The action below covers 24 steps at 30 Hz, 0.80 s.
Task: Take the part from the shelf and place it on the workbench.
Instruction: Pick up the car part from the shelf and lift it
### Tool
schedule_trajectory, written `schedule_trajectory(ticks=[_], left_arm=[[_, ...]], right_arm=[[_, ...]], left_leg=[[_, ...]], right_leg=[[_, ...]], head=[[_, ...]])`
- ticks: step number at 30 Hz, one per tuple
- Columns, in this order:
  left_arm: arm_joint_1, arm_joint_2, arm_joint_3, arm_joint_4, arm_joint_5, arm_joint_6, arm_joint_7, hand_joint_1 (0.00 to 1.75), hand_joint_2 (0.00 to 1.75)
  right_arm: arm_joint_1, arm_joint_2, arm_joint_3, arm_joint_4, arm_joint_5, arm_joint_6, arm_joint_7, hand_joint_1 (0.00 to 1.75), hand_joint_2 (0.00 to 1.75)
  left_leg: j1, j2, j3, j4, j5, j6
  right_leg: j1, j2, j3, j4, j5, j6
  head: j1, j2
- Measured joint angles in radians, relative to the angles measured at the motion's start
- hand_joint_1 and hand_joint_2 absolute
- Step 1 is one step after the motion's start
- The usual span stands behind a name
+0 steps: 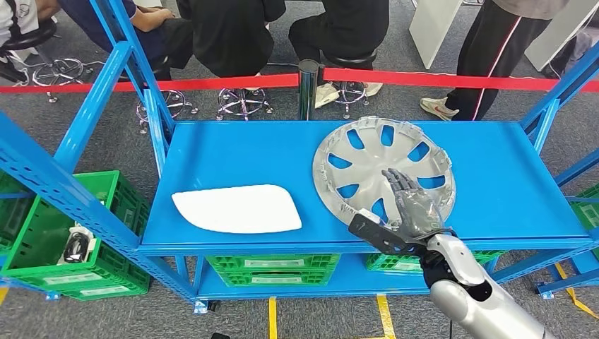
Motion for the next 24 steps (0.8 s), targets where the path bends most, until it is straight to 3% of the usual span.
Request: schedule_trajectory(ticks=[16, 24], left_arm=[[0.000, 0.006, -0.012, 0.000, 0.012, 0.000, 0.005, 0.00, 0.00], [0.000, 0.014, -0.013, 0.000, 0.027, 0.002, -0.007, 0.00, 0.00]], right_arm=[[0.020, 0.004, 0.066, 0.024, -0.045, -0.023, 0.018, 0.00, 1.75], [0.051, -0.022, 0.066, 0.102, -0.168, -0.058, 0.026, 0.00, 1.75]], left_leg=[[0.001, -0.014, 0.000, 0.000, 0.000, 0.000], [0.001, -0.020, 0.000, 0.000, 0.000, -0.001]], right_leg=[[0.000, -0.006, 0.000, 0.000, -0.001, -0.001], [0.000, -0.010, 0.002, -0.001, -0.002, -0.001]], head=[[0.000, 0.000], [0.000, 0.000]])
